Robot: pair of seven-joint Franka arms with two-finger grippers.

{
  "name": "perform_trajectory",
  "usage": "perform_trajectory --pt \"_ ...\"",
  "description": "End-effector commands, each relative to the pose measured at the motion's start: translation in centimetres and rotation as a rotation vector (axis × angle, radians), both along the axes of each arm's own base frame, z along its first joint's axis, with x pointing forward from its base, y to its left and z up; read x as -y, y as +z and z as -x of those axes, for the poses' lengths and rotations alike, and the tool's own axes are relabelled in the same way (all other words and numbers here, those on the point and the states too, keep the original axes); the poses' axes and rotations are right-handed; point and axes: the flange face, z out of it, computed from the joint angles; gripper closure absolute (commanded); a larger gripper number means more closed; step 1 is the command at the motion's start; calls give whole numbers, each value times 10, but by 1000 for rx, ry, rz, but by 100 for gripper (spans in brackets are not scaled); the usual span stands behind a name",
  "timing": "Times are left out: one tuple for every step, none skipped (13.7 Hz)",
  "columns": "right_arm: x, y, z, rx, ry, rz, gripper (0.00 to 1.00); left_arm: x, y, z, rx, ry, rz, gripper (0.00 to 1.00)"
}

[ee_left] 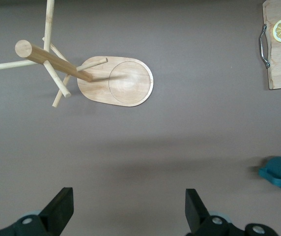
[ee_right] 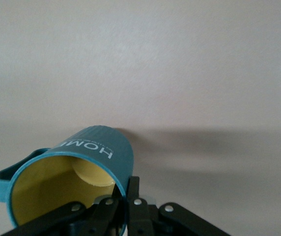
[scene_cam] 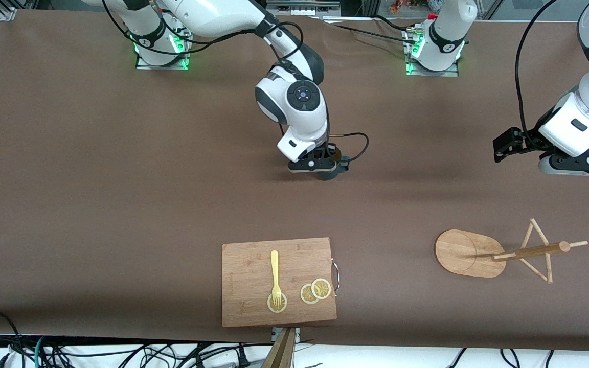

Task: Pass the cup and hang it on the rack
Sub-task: 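Carry the mug toward the table middle with the right gripper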

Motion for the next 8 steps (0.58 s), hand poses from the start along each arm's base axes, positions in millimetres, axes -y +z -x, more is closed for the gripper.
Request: perform_trajectory --pt "-13 -13 4 11 7 -15 100 3 7 0 0 4 16 0" --pt "-18 -19 9 15 14 -21 100 4 7 0 0 2 18 0" --pt "-19 -27 10 16 14 -22 100 5 6 0 -2 -1 18 0" --pt "-20 -33 10 18 17 -25 100 6 7 0 -1 -2 19 0" --pt "-22 -34 12 16 15 -30 97 7 7 1 -1 -4 19 0" --pt "-23 -34 13 10 4 -36 9 9 7 2 -4 -7 19 0" --pt "-24 -31 12 12 4 -39 0 11 7 2 -5 -11 21 0" --pt "-25 -20 9 17 5 -45 0 13 7 2 -4 -13 21 0"
